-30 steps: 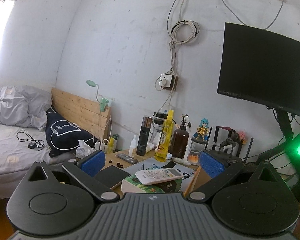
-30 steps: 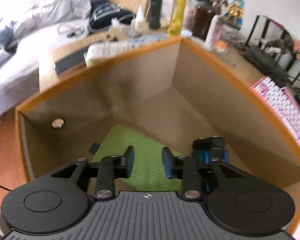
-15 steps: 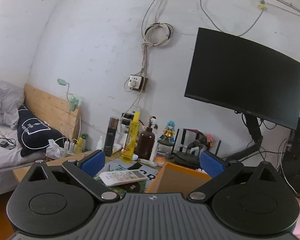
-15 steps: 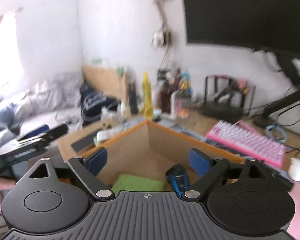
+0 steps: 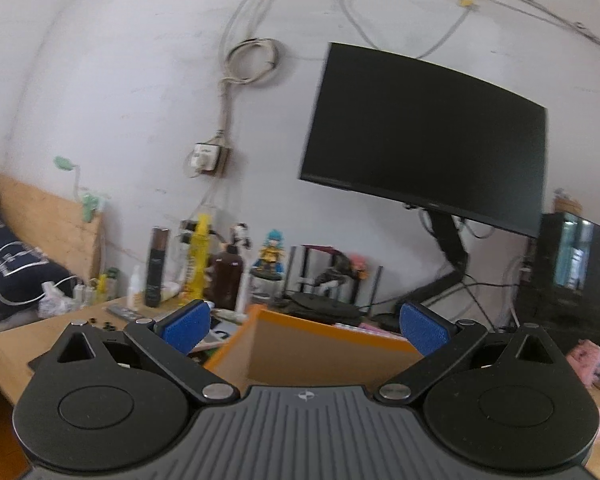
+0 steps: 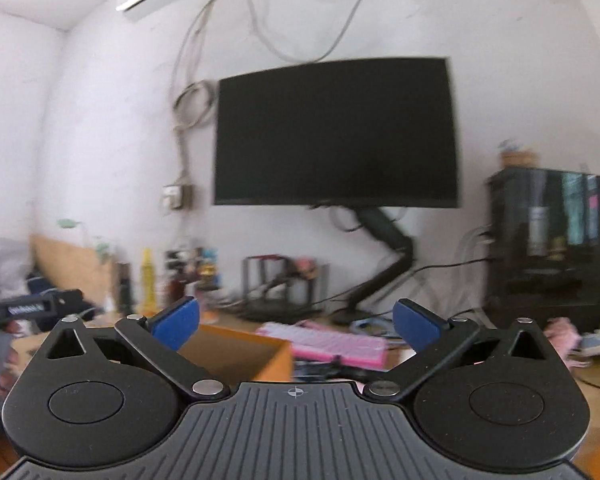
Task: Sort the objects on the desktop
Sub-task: 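Move the left gripper toward the white remote control beside the box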
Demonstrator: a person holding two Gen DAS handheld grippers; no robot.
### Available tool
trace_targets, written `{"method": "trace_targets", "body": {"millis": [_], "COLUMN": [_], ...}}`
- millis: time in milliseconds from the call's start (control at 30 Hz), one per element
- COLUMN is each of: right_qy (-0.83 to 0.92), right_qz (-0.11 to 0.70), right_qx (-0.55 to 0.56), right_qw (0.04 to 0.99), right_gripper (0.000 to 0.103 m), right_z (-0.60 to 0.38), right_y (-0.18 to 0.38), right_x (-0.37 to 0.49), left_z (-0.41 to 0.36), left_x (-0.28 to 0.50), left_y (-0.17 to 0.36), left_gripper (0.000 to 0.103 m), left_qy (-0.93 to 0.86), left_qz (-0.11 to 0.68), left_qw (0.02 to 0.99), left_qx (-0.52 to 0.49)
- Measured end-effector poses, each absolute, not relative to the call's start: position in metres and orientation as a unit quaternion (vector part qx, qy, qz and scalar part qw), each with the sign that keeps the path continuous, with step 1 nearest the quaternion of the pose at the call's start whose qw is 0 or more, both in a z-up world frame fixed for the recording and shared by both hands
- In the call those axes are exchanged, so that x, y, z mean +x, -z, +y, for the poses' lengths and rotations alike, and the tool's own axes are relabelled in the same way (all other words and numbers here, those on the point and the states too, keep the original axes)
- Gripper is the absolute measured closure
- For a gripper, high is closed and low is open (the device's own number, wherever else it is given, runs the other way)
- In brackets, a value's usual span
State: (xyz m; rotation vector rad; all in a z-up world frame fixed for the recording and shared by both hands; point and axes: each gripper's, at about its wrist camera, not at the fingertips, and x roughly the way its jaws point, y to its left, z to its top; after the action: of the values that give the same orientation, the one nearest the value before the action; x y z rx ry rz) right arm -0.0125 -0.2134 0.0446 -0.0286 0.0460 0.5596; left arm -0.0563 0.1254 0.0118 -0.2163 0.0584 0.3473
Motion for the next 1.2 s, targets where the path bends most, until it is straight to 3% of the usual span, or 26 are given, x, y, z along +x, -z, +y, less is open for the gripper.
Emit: {"method": "trace_targets", "body": {"millis": [433, 1200], "right_qy": [-0.203, -0.178], "right_qz": [0.123, 0.126], "right_qx": [0.062, 0.093], "right_qw": [0.969, 0.971], "right_gripper": [0.0, 0.0], "right_z": [-0.259, -0.266], "right_y": [0.059, 0.076], "right_x": [-0.011, -0.006], "left_z": [0.093, 0.088], "left_x": [-0.034, -0.032], "left_y": [0.014, 0.028], "left_gripper": [0.0, 0.0], "left_qy": [-0.154, -0.145], "left_qz": [0.078, 0.109], "left_qw": [0.984, 0.982], "left_qx": [-0.053, -0.045]}}
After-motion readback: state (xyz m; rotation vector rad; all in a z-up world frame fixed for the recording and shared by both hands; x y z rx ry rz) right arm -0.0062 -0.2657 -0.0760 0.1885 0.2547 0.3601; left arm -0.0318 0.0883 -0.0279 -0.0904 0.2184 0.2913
